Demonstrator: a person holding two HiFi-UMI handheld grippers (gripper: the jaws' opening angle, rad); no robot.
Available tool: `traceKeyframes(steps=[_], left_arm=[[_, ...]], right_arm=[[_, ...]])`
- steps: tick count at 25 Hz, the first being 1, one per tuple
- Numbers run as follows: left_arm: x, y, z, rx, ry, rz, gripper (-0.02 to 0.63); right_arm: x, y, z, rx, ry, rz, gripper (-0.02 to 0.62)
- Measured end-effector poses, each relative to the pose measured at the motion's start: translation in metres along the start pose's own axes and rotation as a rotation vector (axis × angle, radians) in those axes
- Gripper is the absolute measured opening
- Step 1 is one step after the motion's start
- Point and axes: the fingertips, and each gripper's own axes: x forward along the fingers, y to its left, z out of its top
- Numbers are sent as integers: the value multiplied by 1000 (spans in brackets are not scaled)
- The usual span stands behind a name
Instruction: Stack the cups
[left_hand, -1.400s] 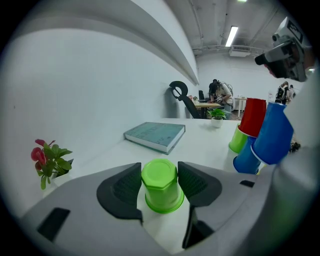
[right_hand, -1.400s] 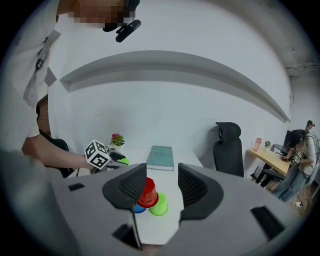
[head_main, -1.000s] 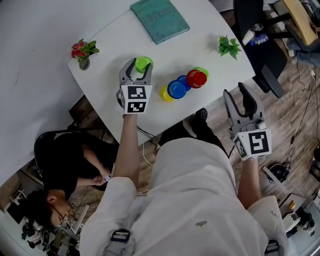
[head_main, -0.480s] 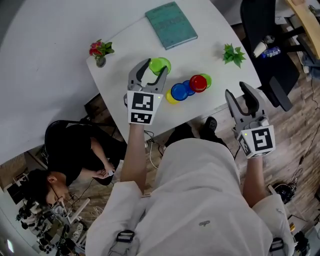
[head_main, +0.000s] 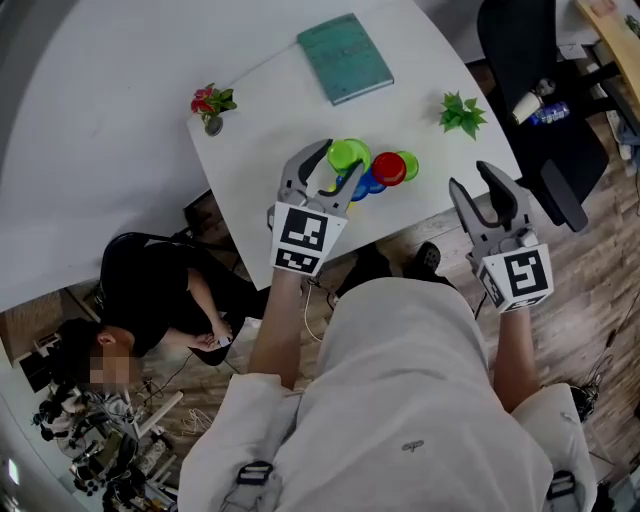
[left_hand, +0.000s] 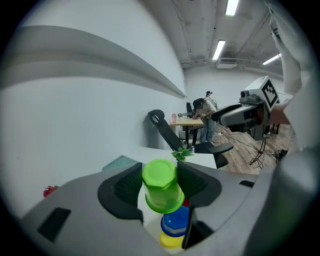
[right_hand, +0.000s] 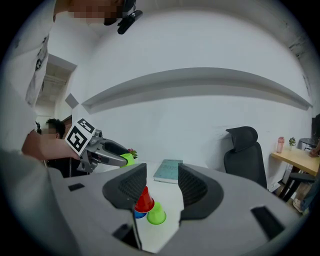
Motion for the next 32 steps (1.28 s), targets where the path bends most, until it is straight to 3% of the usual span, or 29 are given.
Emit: traceKeyframes(steps=[7, 25, 32], left_arm=[[3, -26, -2, 29, 21, -1, 232], [6, -40, -6, 50, 26, -4, 256], [-16, -36, 12, 48, -31, 92, 261]], right_arm=[[-15, -16, -5, -6, 13, 3, 201], [-27, -19, -12, -1, 20, -4, 201], [-35, -10, -12, -9, 16, 36, 201]])
